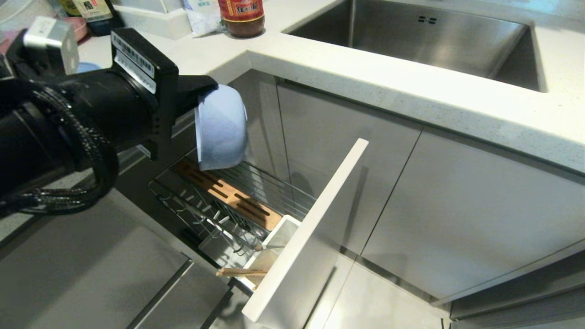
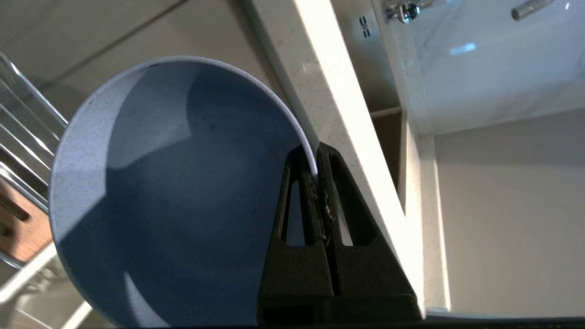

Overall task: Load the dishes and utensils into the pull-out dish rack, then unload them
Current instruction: Pick up the bowl and place it in the cupboard

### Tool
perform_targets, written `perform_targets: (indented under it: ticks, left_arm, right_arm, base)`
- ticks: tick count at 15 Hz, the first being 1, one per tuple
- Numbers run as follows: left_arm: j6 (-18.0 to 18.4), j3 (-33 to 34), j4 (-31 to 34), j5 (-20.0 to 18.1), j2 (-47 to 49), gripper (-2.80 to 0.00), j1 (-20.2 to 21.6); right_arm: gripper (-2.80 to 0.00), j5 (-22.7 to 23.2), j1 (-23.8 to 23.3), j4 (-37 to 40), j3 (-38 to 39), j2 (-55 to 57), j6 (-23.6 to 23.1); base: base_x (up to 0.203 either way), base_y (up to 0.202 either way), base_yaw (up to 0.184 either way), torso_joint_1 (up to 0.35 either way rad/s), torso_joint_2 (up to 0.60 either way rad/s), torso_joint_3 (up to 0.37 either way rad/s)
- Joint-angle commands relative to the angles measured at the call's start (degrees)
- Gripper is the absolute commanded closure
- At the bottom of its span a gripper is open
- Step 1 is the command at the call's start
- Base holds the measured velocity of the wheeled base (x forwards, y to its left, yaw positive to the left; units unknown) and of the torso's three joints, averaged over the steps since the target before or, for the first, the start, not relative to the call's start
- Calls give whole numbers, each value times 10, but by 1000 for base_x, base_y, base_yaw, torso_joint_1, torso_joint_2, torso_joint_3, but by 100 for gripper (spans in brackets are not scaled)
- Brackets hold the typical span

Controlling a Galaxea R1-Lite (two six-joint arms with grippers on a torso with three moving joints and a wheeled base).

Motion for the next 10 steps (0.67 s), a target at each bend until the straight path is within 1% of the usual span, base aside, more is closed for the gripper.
perform_targets:
  ticks: [1,5,8,10]
  left_arm:
    - [-22,16,-19,2,31,0,0]
    - [-64,42,-42,6,78,0,-1]
    - [-120,56,-73,13,133,0,0]
    - [-141,62,-97,23,170,0,1]
  right_arm:
    - [0,0,0,0,1,-2,0]
    - [0,0,0,0,1,-1,0]
    - [0,0,0,0,1,-2,0]
    - [0,0,0,0,1,-1,0]
  base:
    - [0,0,0,0,0,0]
    - [0,0,0,0,0,0]
    - [0,0,0,0,0,0]
    - [0,0,0,0,0,0]
